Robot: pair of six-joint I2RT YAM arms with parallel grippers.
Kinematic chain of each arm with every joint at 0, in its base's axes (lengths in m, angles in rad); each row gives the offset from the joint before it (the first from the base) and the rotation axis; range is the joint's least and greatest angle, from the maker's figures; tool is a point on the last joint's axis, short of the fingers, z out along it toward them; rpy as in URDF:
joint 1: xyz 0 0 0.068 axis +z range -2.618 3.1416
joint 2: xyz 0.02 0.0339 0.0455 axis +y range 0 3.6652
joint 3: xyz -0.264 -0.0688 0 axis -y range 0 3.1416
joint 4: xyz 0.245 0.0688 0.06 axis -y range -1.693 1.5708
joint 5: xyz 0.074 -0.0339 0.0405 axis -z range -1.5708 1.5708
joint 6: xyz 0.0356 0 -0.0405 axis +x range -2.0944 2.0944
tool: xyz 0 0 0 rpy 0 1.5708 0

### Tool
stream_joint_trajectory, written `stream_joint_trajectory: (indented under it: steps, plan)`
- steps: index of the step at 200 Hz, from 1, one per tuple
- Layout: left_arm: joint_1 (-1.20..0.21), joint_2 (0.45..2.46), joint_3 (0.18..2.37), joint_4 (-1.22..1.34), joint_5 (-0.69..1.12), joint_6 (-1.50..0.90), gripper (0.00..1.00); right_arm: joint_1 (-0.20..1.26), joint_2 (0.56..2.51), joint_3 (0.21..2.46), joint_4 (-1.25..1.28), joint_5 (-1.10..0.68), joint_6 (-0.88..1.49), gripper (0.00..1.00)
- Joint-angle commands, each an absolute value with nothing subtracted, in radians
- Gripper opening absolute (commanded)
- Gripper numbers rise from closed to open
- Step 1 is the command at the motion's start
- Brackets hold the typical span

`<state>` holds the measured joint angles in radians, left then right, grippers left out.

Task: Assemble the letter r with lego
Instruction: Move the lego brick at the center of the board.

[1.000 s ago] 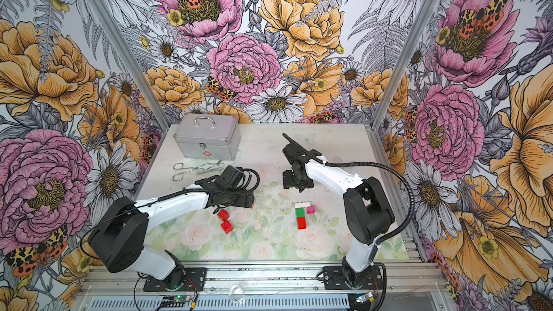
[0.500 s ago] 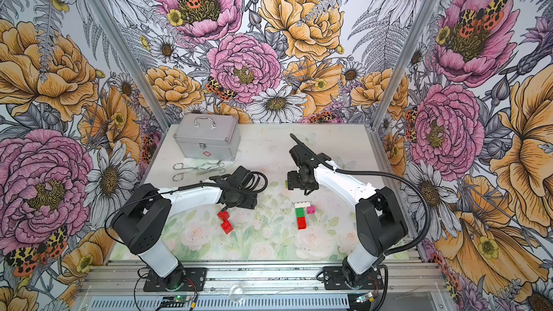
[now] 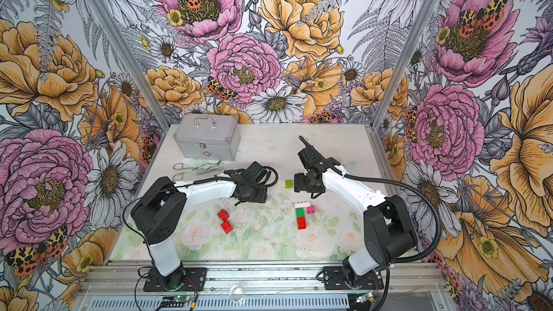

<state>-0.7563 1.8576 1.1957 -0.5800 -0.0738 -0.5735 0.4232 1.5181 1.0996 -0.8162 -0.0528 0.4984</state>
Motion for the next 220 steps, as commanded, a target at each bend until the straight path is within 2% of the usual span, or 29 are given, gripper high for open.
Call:
stream_joint_trajectory:
  steps: [1,77,123,158,188,220]
  plan:
    - [-0.755,1.895,1.258,-0.588,-0.131,-0.638,0.53,0.408,1.470,1.078,-0.787,-0.069,0.479,0.75]
    - [-0.764,2.023,1.399,-0.588,-0.123,-0.696,0.57,0.356,1.397,1.025,-0.785,-0.106,0.462,0.76]
    - [-0.770,1.991,1.411,-0.584,-0.114,-0.681,0.78,0.350,1.371,1.014,-0.787,-0.115,0.466,0.81]
    - [-0.773,1.954,1.427,-0.577,-0.097,-0.640,0.86,0.350,1.358,1.017,-0.800,-0.113,0.484,0.82]
    - [-0.743,1.832,1.331,-0.551,-0.110,-0.612,0.87,0.364,1.342,1.032,-0.809,-0.091,0.530,0.81]
    - [-0.636,1.513,1.080,-0.464,-0.047,-0.583,0.87,0.438,1.396,1.108,-0.835,-0.039,0.586,0.80]
